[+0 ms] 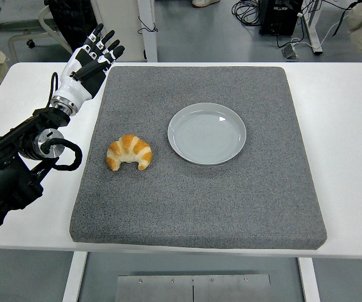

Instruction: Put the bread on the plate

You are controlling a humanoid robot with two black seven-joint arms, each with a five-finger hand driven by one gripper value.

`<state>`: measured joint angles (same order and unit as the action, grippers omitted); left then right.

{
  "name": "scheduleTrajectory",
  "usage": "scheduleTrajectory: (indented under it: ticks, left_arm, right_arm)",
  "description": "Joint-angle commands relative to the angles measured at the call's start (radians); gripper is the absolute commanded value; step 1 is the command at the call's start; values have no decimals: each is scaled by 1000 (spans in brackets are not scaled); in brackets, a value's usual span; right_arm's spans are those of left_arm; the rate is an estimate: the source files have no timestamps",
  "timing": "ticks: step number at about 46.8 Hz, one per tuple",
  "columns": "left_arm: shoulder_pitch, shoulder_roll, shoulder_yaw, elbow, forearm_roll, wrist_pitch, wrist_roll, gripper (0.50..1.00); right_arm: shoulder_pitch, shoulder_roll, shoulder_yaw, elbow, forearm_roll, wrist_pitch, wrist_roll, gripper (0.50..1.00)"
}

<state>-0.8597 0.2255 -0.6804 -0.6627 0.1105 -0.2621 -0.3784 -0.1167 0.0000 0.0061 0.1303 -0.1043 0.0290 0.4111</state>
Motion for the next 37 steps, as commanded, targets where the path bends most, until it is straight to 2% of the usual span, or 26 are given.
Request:
scheduleTrajectory:
  ticks: [1, 37]
  left_arm:
    - [4, -2, 1, 0, 0, -9, -1, 971]
    - [2, -2, 13, 2, -11, 9, 10, 971]
  right_arm:
    - [0, 0, 0, 0, 0, 0, 0, 1000]
    - [5, 0, 0, 0, 0, 0, 0, 1000]
